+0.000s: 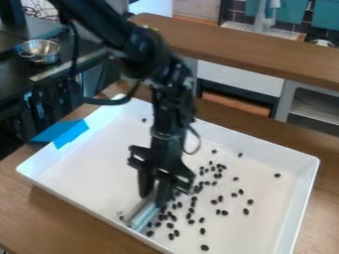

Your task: Sweep into pile

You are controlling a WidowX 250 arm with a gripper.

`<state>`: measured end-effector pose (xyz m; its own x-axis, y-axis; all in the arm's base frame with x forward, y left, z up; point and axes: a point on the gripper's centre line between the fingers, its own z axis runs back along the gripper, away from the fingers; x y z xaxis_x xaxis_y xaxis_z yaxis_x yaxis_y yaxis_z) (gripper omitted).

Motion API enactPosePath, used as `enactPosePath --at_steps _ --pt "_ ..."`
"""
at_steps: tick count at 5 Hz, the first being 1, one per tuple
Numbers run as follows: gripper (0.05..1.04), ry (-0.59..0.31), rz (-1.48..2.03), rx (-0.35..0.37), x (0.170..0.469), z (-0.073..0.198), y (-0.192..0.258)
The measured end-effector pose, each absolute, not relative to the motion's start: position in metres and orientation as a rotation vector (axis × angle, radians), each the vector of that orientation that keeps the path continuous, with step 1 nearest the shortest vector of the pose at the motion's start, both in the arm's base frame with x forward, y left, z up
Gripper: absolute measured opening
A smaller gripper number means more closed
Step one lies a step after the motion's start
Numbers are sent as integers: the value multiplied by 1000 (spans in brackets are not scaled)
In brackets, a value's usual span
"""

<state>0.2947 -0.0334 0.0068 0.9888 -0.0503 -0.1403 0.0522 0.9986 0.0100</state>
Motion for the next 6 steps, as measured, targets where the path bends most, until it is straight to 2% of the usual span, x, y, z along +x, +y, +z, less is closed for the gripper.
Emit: enactPosePath --at_steps 3,4,5,6 --pt "339 113 -103 2 291 9 -86" --pt "339 104 -105 -7 293 17 -77" --pt "339 115 -80 -73 300 39 -43" --pt "339 92 -121 -173 309 80 -8"
